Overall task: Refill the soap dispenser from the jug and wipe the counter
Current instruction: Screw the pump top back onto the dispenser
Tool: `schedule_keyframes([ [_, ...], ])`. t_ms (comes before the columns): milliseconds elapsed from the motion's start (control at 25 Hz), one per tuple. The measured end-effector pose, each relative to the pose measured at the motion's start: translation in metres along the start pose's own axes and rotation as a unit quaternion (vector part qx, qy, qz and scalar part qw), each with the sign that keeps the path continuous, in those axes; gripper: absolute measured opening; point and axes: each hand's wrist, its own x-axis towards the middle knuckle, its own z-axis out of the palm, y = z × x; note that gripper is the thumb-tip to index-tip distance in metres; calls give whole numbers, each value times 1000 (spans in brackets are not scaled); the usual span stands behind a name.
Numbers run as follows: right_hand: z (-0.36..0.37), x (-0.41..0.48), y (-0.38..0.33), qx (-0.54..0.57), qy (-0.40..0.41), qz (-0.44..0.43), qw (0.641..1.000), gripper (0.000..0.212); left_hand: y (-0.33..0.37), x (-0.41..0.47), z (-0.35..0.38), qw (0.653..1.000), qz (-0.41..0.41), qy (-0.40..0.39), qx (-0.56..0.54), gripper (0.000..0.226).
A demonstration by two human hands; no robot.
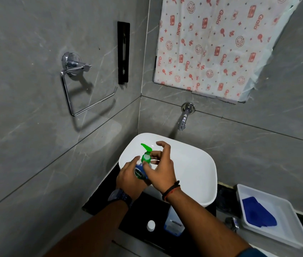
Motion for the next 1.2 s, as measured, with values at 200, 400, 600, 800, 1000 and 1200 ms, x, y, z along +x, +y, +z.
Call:
schedule_keyframes([
  [200,0,2,-1,4,-9,11,1000,73,2,0,-1,1000,7,17,-5,69],
  [400,0,3,-4,4,12,21,1000,74,3,0,-3,1000,8,21,-3,72],
  [600,1,4,-5,3,14,22,1000,71,3,1,-6,1000,10,3,-10,77],
  [800,2,3,-4,11,-19,16,1000,68,2,3,-8,1000,7,-10,-16,77],
  [1000,1,3,-7,14,-38,25,999,77,1,0,-6,1000,11,-4,-16,77],
  [1200,3,1,-9,23,-38,59,997,65,0,1,-11,1000,2,-11,-18,79],
])
